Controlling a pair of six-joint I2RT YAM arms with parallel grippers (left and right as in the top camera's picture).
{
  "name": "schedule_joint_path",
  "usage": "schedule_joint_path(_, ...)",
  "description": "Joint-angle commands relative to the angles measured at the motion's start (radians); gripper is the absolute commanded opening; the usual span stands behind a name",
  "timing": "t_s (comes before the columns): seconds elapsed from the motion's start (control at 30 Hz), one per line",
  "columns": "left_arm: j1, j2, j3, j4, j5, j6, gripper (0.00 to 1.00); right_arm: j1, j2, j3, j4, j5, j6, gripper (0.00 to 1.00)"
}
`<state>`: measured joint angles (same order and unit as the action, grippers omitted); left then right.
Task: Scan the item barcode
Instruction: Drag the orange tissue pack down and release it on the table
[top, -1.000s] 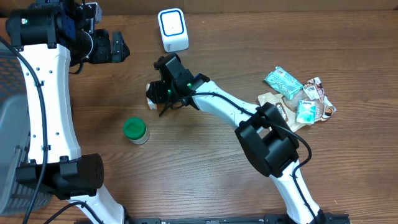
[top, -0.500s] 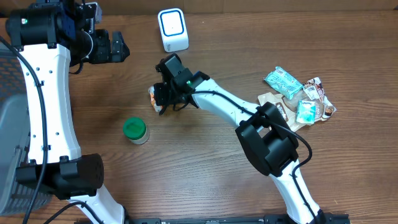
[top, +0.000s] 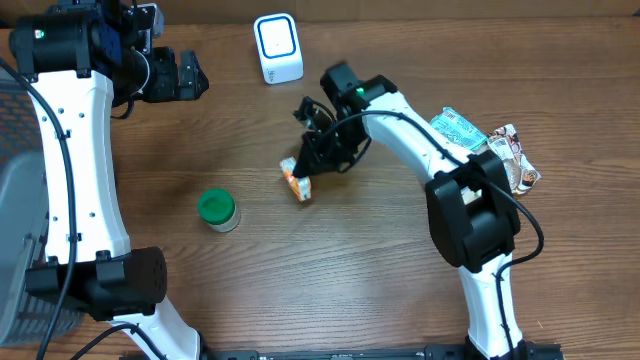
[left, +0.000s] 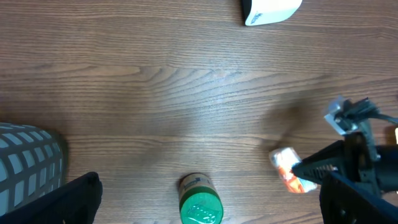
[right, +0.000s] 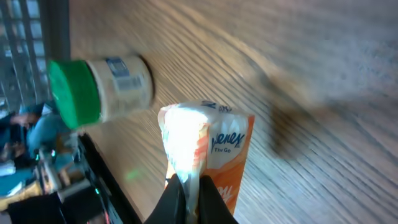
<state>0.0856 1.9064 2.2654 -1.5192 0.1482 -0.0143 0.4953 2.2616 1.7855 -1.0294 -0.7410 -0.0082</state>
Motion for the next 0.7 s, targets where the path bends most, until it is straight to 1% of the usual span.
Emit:
schedule_joint_path(0.0,-0.001,-0.022,0.012,0.002,-0.002,0.026,0.99,0.004,-0.024,-0.081,0.047,-0.056,-0.042,0.08)
schedule_joint_path(0.03,-0.001,-0.022,0.012,0.002,-0.002,0.026,1.00,0.001,-0.024,-0.093,0.057,-0.045,-0.041,0.18)
schedule_joint_path(0.07,-0.001,-0.022,0.012,0.002,-0.002,0.026,1.00,-0.003,-0.024,-0.098,0.059,-0.027,-0.041,0.24)
schedule_joint_path(0.1,-0.001,-0.022,0.012,0.002,-0.002,0.026,1.00,-0.008,-0.024,-0.098,0.056,-0.001,-0.041,0.27)
schedule_joint_path(0.13,-0.001,-0.022,0.012,0.002,-0.002,0.026,1.00,-0.016,-0.024,-0.098,0.055,0.031,-0.034,0.33)
schedule_joint_path(0.17,-0.001,-0.022,0.012,0.002,-0.002,0.026,1.00,-0.027,-0.025,-0.097,0.056,0.066,-0.012,0.35)
schedule_joint_path(0.27,-0.001,-0.022,0.012,0.002,-0.002,0.026,1.00,-0.066,-0.025,-0.095,0.056,0.166,0.005,0.38)
schedule_joint_path(0.43,-0.001,-0.022,0.013,0.002,-0.002,0.026,1.00,-0.129,-0.025,-0.079,0.039,0.356,0.035,0.38)
schedule_joint_path(0.6,-0.001,-0.022,0.012,0.002,-0.002,0.026,0.99,-0.170,-0.040,0.017,-0.062,0.373,0.034,0.38)
schedule_joint_path(0.67,-0.001,-0.022,0.013,0.002,-0.002,0.026,1.00,-0.169,-0.051,0.057,-0.114,0.343,0.017,0.38)
